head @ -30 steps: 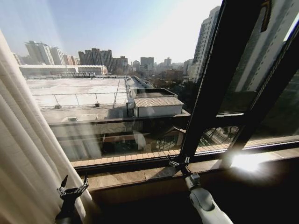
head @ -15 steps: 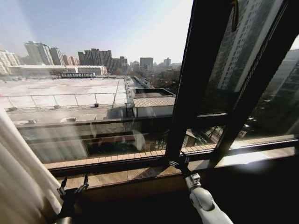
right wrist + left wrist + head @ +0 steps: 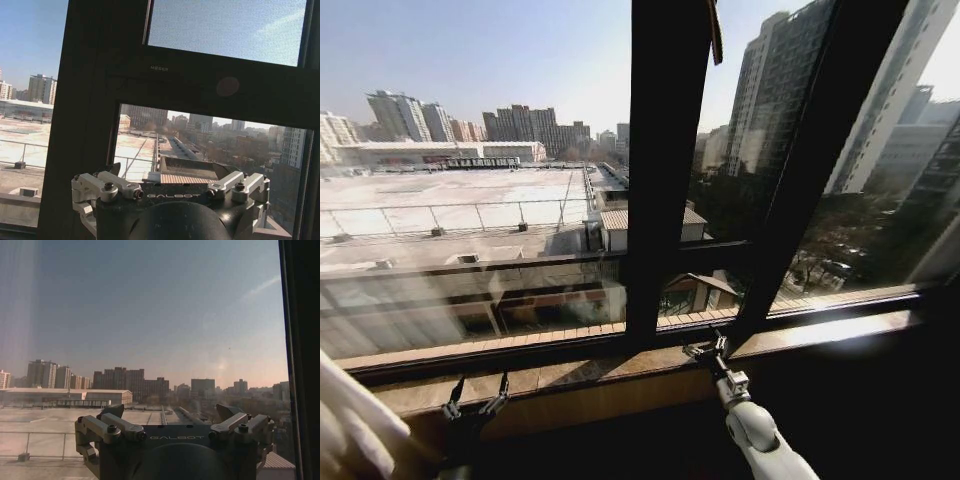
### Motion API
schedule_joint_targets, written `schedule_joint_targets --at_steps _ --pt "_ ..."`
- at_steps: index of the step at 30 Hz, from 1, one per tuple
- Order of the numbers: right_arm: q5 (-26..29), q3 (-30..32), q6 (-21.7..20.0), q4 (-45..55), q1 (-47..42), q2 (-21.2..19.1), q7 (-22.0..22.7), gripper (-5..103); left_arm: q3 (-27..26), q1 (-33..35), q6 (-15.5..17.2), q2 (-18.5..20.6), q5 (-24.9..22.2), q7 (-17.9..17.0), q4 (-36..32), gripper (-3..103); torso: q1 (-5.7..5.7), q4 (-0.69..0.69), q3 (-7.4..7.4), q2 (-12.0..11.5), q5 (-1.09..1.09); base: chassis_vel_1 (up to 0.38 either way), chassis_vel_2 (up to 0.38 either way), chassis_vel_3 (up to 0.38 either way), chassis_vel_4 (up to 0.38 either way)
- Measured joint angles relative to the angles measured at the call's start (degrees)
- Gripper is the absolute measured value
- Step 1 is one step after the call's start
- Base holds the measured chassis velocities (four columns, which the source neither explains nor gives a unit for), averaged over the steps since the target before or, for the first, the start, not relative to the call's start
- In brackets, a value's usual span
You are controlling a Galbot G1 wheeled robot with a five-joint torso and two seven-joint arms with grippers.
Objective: Open the curtains by pulling them apart, changing their state from closed to fully open.
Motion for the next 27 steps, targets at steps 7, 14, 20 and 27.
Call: schedule_joint_targets --at_steps 7,14,20,27 --pt "0.0 0.0 0.0 0.0 0.0 0.0 0.0 100 0.0 0.0 0.0 0.0 0.0 0.0 0.0 100 -0.01 0.0 0.0 0.0 -0.02 -0.35 -0.352 0.335 0.357" --pt "0.0 0.0 0.0 0.0 0.0 0.0 0.0 100 0.0 0.0 0.0 0.0 0.0 0.0 0.0 100 0.0 0.0 0.0 0.0 0.0 -0.348 -0.357 0.346 0.351" --pt "0.0 0.0 0.0 0.0 0.0 0.0 0.0 100 0.0 0.0 0.0 0.0 0.0 0.0 0.0 100 0.0 -0.01 0.0 0.0 -0.01 -0.367 -0.365 0.366 0.344" --pt "0.0 0.0 0.0 0.0 0.0 0.0 0.0 100 0.0 0.0 0.0 0.0 0.0 0.0 0.0 100 0.0 0.0 0.0 0.0 -0.01 -0.348 -0.351 0.36 0.356"
